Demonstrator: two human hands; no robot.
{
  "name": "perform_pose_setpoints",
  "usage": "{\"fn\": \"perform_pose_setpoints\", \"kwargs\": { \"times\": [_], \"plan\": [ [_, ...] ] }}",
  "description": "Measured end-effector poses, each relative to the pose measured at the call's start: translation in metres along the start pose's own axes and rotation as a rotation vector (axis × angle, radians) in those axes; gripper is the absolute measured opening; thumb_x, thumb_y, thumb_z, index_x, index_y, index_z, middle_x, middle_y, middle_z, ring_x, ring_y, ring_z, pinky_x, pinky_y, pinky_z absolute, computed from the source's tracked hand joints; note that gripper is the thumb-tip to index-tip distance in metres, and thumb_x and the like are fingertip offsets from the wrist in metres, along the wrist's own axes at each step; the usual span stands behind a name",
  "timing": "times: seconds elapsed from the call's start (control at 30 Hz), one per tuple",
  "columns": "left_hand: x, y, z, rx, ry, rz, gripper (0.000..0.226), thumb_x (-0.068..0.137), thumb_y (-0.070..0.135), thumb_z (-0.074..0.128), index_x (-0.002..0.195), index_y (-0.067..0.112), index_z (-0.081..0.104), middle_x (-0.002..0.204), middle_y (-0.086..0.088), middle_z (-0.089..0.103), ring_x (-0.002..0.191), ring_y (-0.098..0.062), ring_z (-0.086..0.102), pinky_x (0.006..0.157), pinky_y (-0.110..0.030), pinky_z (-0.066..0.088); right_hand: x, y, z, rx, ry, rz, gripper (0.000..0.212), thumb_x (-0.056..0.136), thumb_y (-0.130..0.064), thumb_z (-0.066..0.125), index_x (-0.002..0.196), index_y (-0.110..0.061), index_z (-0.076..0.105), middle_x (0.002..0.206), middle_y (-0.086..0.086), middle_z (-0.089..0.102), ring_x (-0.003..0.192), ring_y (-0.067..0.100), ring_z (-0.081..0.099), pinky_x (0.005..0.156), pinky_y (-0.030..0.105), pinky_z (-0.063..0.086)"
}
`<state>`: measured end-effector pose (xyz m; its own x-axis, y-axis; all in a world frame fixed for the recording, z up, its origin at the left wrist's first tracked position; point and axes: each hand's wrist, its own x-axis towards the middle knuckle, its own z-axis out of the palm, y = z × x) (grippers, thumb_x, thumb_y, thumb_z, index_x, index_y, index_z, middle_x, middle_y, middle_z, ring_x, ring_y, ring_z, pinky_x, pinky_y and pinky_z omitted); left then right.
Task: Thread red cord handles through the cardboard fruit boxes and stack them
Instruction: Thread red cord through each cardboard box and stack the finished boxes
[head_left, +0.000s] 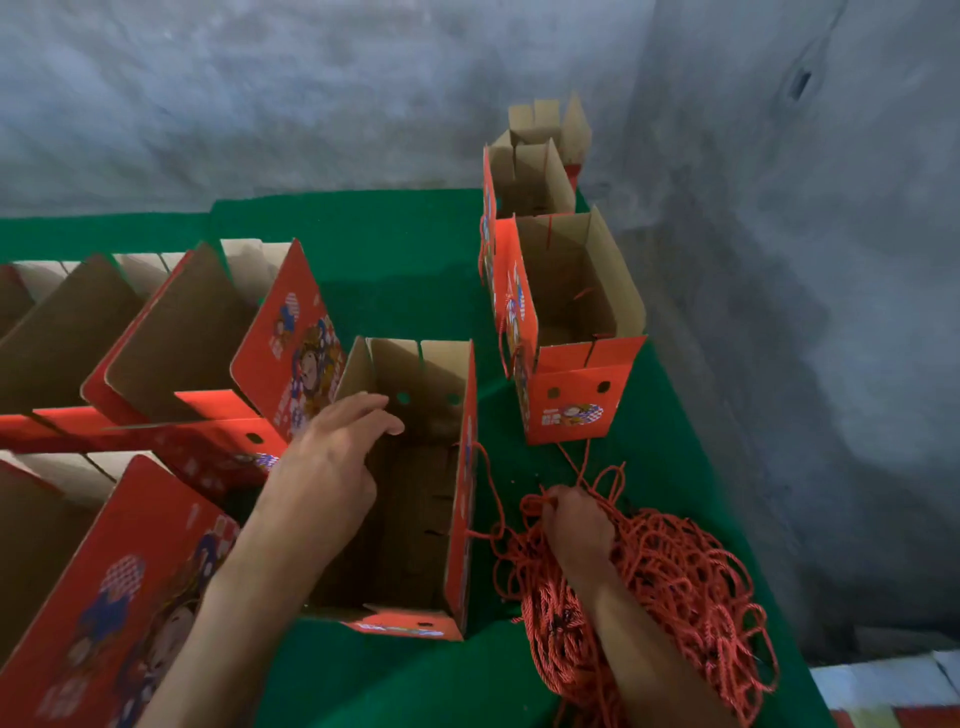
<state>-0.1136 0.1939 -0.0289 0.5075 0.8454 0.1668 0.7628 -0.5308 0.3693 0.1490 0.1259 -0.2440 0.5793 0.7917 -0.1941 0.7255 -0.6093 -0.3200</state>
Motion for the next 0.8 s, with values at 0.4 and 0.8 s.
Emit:
{"fn": "perform_pose_setpoints", "kwargs": {
  "times": [0.4, 0.8],
  "plan": [
    [0.018, -0.043, -0.046, 0.110, -0.283, 0.096, 0.035, 0.083, 0.024, 0.079, 0.094, 0.055, 0.067, 0.165, 0.013, 0.020, 0.155, -0.007, 0.001, 0.125, -0.051, 0.017, -0.005, -0.028, -0.025, 1.118, -0.125, -0.027, 0.014, 0.104, -0.013, 0.060, 0.112, -0.017, 0.071, 0.096, 0.002, 0.076, 0.079, 0.011, 0.072, 0.076, 0.033, 0.058],
    [0.005, 0.007, -0.047, 0.007, -0.190, 0.031, 0.009, 0.084, 0.029, 0.080, 0.091, 0.034, 0.077, 0.100, 0.014, 0.072, 0.112, -0.013, 0.064, 0.097, -0.033, 0.048, -0.027, 0.017, -0.081, 1.439, 0.151, 0.121, 0.011, 0.094, -0.015, 0.072, 0.096, -0.022, 0.079, 0.088, 0.005, 0.078, 0.074, 0.015, 0.069, 0.079, 0.037, 0.055]
  ]
}}
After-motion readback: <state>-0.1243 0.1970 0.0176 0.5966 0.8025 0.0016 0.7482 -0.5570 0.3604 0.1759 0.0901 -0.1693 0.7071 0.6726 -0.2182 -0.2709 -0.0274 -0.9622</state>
